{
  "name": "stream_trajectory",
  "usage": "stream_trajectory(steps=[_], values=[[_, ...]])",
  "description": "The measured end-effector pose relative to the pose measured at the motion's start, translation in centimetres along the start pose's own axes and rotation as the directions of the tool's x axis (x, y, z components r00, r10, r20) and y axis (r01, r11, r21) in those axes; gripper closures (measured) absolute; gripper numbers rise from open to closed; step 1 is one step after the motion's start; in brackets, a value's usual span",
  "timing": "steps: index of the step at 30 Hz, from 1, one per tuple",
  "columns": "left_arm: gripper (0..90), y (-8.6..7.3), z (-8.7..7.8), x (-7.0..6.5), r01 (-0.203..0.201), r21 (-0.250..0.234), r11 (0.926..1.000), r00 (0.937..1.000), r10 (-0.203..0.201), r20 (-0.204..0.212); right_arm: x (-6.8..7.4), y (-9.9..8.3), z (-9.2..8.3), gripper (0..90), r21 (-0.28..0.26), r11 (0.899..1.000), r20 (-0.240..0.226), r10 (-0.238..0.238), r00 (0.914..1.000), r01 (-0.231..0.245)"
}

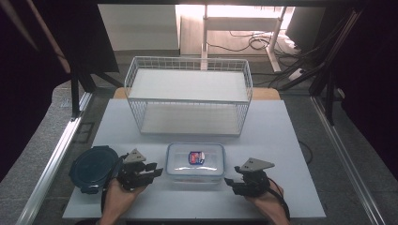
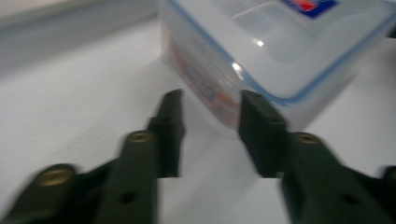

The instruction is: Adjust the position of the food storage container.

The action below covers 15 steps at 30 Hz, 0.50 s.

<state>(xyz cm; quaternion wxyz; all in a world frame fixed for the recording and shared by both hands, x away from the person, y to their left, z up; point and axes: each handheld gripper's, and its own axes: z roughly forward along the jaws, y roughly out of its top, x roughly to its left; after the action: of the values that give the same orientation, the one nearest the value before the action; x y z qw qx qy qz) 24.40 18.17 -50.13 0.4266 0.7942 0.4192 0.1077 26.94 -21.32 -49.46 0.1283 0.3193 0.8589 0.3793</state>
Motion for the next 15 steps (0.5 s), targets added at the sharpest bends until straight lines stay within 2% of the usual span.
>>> stream_trajectory(steps=[2,5,6,8,10,12,15], values=[[37.1,-0.5,-0.3,-0.1,-0.016,-0.017,0.9997,0.9997,0.016,0.018,-0.2,-0.2,0.0,23.7,0.001,1.0,-0.011,0.002,0.9999,-0.002],[22.8,-1.3,-0.4,-0.1,-0.03,-0.025,0.9993,0.9989,0.031,0.036,-0.3,-0.3,0.1,9.9,-0.035,0.999,-0.003,0.007,1.0,-0.007],[19.5,-1.6,-0.4,-0.1,-0.026,-0.016,0.9995,0.999,0.026,0.037,-0.3,-0.3,0.2,7.1,-0.052,0.999,0.003,0.01,0.9999,-0.01],[9.1,-2.0,-0.2,-0.2,-0.045,0.023,0.9987,0.9988,0.044,0.022,-0.4,-0.4,0.4,3.2,-0.056,0.998,0.009,0.001,1.0,-0.001],[7.3,-2.2,-0.2,-0.2,-0.053,0.029,0.9982,0.9986,0.052,0.009,-0.4,-0.5,0.7,1.5,-0.051,0.999,0.002,0.004,1.0,-0.003],[6.1,-2.2,-0.1,-0.2,-0.039,0.01,0.9992,0.9987,0.038,0.033,-0.4,-0.6,0.9,0.8,-0.052,0.999,-0.006,0.009,0.9999,-0.01],[5.2,-2.3,-0.1,-0.1,-0.038,-0.01,0.9992,0.9989,0.038,0.026,-0.3,-0.6,0.9,0.6,-0.067,0.998,-0.001,0.004,1.0,-0.004]])
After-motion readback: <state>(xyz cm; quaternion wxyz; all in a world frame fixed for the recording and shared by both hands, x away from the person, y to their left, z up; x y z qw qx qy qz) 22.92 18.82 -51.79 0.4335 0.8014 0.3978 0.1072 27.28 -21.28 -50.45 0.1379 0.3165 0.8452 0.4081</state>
